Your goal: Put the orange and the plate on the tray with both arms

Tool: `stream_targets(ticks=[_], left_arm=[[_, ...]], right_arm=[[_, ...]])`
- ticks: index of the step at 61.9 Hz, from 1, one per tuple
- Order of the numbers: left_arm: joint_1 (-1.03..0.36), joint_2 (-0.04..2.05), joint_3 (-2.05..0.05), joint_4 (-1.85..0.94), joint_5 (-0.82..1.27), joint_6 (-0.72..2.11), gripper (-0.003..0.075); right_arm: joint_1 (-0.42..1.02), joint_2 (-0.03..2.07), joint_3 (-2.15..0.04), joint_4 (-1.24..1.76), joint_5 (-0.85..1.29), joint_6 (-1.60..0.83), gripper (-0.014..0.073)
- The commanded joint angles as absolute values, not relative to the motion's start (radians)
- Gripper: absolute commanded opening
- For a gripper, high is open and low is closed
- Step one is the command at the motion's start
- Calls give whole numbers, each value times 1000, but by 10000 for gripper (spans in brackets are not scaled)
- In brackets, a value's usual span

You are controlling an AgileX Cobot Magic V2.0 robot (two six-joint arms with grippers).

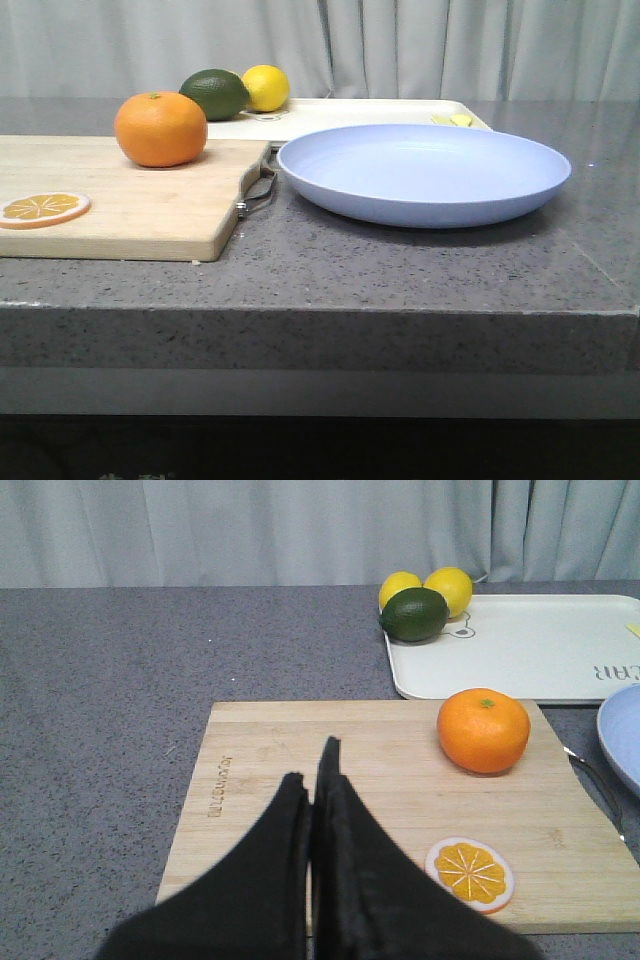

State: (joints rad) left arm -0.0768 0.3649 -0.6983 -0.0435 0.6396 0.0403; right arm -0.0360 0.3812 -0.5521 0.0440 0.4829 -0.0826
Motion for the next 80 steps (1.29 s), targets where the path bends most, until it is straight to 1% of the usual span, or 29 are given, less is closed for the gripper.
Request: stream_targets(ticks=[1, 8, 21, 23, 26, 30, 35, 38, 40, 41, 42, 45, 46, 48, 51, 71, 80], left_arm=[[-83, 380, -732, -55, 567, 36, -18], [-83, 380, -732, -55, 567, 36, -18], [-83, 380, -732, -55, 569, 36, -17], [-83, 380, -732, -55, 569, 36, -17], [-83, 382, -732, -55, 569, 36, -12], [-83, 384, -732, -55, 569, 36, 24], [-83, 384, -732, -55, 569, 36, 120], [-83, 384, -732, -55, 567, 36, 224], [-83, 384, -732, -55, 565, 36, 283], [-83, 384, -732, -55, 563, 36, 329], [-83, 384, -732, -55, 563, 36, 358], [-83, 384, -732, -55, 562, 36, 450], [-83, 384, -732, -55, 562, 36, 482], [-83, 384, -732, -55, 562, 36, 522], [-83, 384, -732, -55, 562, 36, 547], [-83, 404, -732, -52, 556, 40, 549], [-134, 460, -734, -52, 537, 40, 549]], right_arm=[[-41, 414, -584, 35, 415, -90, -70], [-41, 420, -584, 35, 418, -90, -70], [-41, 422, -584, 35, 484, -90, -66], [-41, 424, -584, 35, 496, -90, -53], [-41, 429, -584, 35, 513, -90, -11], [-41, 436, -584, 35, 531, -90, 91], [-41, 439, -584, 35, 534, -90, 304], [-41, 439, -584, 35, 533, -90, 449], [-41, 439, -584, 35, 534, -90, 520], [-41, 439, -584, 35, 535, -90, 543], [-41, 439, -584, 35, 535, -90, 573], [-41, 439, -584, 35, 535, -90, 616], [-41, 439, -584, 35, 535, -90, 622], [-41, 439, -584, 35, 535, -90, 624], [-41, 439, -584, 35, 535, -90, 619], [-41, 439, -584, 35, 535, -90, 619], [-41, 439, -584, 35, 535, -90, 619]])
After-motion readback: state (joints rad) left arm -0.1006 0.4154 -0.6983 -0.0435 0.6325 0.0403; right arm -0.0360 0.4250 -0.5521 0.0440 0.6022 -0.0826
